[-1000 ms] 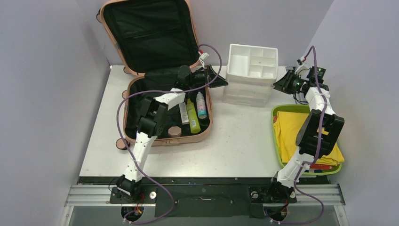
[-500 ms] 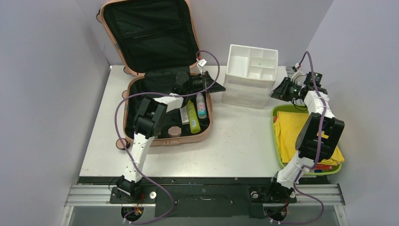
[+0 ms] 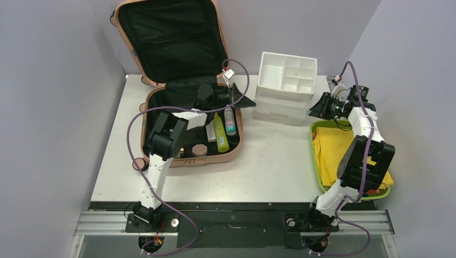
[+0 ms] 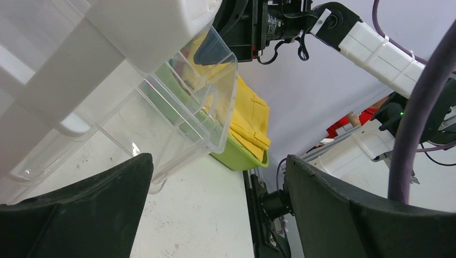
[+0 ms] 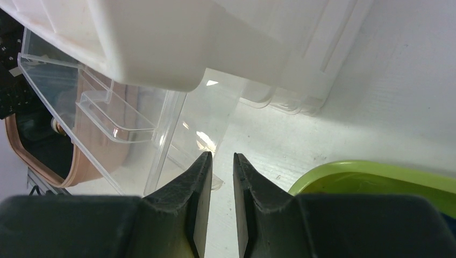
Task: Open, take out, and arrange the luggage
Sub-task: Open the drawer in the storage box, then pick up the personal item from the luggage, then place the personal item in the drawer.
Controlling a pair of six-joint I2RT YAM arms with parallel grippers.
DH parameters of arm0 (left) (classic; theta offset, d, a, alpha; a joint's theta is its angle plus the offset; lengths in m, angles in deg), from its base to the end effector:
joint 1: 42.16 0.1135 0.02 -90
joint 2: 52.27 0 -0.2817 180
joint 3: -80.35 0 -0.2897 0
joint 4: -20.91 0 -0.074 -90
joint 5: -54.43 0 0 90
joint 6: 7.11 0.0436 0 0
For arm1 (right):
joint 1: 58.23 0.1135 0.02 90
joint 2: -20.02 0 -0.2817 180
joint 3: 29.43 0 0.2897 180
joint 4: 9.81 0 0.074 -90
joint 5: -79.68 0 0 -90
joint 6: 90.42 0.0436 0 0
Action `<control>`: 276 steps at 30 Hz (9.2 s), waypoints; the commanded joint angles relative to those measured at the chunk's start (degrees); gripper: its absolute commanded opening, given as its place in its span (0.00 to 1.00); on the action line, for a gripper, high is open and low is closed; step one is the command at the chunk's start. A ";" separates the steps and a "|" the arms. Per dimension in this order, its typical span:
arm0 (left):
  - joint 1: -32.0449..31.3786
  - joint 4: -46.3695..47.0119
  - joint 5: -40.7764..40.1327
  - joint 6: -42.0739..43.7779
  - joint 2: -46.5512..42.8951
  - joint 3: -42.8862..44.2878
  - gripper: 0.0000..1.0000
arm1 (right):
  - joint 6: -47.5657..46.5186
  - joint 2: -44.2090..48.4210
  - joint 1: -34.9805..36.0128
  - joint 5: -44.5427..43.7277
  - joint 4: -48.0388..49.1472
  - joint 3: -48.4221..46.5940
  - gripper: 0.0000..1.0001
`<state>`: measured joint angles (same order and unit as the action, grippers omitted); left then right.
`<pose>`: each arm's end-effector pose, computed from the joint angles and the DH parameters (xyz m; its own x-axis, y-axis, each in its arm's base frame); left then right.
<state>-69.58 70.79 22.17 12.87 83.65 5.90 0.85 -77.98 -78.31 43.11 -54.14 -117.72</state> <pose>0.4837 -0.2925 0.1955 -0.7947 -0.1529 -0.5875 0.6044 -0.1081 -0.7894 0.3910 -0.1056 0.2627 -0.7653 0.2938 -0.5727 -0.2215 0.7152 0.6629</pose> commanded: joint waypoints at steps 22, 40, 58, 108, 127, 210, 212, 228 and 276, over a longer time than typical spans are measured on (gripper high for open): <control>-2.37 11.28 3.02 -4.68 -9.63 -8.99 0.89 | -9.16 4.19 1.11 1.04 -8.19 1.26 0.18; -2.64 12.70 4.21 -5.55 -11.80 -12.13 0.69 | -1.32 2.84 -0.50 -2.22 -1.77 -0.90 0.19; 2.59 3.53 1.67 1.90 -13.95 -6.77 0.85 | -42.22 23.54 -2.33 -10.04 -16.88 -4.71 0.58; 20.12 -18.91 1.95 24.34 -41.27 -33.38 0.86 | -65.99 4.61 34.87 -26.50 -43.07 -22.50 0.00; 20.08 -17.55 2.07 23.65 -41.43 -34.63 0.86 | -67.29 6.47 35.37 -25.15 -46.51 -17.20 0.00; 7.60 -81.40 -47.82 55.39 -26.15 -16.88 0.48 | -24.78 23.92 47.17 -25.11 -3.99 -9.31 0.83; 8.06 -81.50 -46.85 55.34 -26.97 -16.61 0.40 | -24.94 25.05 46.45 -25.71 -4.26 -9.04 0.83; 8.83 -77.56 -30.36 51.31 -39.37 -3.31 0.31 | -25.42 37.02 27.03 -27.24 -1.10 1.67 0.85; -21.65 -87.54 -23.67 83.63 -6.29 36.59 0.70 | -14.82 43.57 -8.73 -1.68 5.04 11.47 0.85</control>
<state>-91.31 -17.87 1.80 94.44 77.20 40.70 -13.59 -35.46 -86.70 38.98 -51.39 -106.16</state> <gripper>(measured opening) 0.586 0.849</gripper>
